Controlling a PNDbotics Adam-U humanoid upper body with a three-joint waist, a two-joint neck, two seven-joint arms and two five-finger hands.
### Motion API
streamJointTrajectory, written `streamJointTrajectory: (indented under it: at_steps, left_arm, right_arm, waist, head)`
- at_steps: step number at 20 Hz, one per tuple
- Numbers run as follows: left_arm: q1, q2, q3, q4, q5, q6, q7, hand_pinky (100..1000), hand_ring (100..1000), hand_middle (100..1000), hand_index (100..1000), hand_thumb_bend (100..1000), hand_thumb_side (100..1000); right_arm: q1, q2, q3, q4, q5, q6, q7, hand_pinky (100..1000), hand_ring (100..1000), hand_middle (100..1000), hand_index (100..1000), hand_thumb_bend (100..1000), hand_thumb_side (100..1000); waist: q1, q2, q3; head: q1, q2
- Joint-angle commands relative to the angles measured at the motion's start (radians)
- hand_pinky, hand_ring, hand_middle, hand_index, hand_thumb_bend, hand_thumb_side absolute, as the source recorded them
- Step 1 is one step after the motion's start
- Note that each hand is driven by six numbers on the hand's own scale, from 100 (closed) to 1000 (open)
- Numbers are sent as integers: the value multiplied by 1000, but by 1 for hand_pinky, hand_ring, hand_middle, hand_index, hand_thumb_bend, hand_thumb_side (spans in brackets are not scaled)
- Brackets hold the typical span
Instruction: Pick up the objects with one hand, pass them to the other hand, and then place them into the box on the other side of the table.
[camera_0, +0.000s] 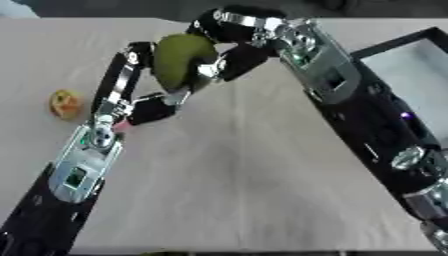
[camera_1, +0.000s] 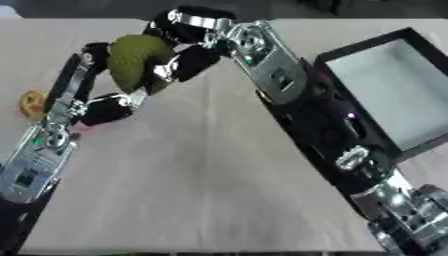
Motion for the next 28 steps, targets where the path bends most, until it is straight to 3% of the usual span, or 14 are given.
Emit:
streamJointTrajectory:
  at_steps: [1, 4, 8, 19, 20, 21, 25, 28]
  left_arm:
    - [-7, 27, 12, -15, -6, 31, 28, 708, 710, 660, 766, 657, 383]
    - [6, 43, 19, -13, -4, 59, 43, 729, 757, 723, 837, 780, 458]
    - [24, 70, 34, -11, 9, 79, 50, 731, 763, 732, 857, 814, 471]
    - [65, 180, 72, -30, 52, 110, 66, 731, 757, 719, 825, 786, 484]
    - [69, 191, 75, -34, 57, 114, 66, 731, 758, 721, 824, 728, 506]
    - [73, 204, 78, -38, 61, 117, 65, 732, 758, 721, 823, 787, 487]
    - [88, 251, 95, -59, 73, 129, 63, 735, 764, 730, 823, 782, 487]
    - [99, 277, 107, -78, 79, 136, 65, 736, 766, 735, 822, 778, 488]
  right_arm:
    - [-5, -43, -14, -46, -30, 24, -17, 856, 698, 486, 555, 100, 100]
    - [14, -79, -28, -83, -53, 43, -28, 855, 696, 487, 555, 100, 100]
    - [39, -130, -57, -121, -85, 67, -62, 855, 695, 486, 555, 100, 100]
    - [162, -346, -191, -193, -176, 111, -199, 856, 696, 489, 560, 100, 100]
    - [176, -368, -205, -195, -182, 111, -214, 856, 696, 489, 560, 100, 100]
    - [192, -393, -221, -194, -188, 110, -230, 856, 696, 490, 561, 100, 100]
    - [254, -486, -287, -173, -212, 101, -290, 856, 697, 489, 561, 100, 100]
    - [287, -537, -328, -138, -214, 90, -335, 855, 696, 489, 561, 100, 100]
  waist:
    - [5, -25, -3]
    - [6, -28, -8]
    - [8, -32, -18]
    - [21, -40, -40]
    - [22, -40, -40]
    - [24, -40, -41]
    - [27, -38, -42]
    - [30, -37, -43]
  head:
    - [-4, 3]
    - [-5, 5]
    - [-9, 9]
    - [-59, 7]
    - [-66, 6]
    - [-79, 2]
    - [-131, -15]
    - [-142, -23]
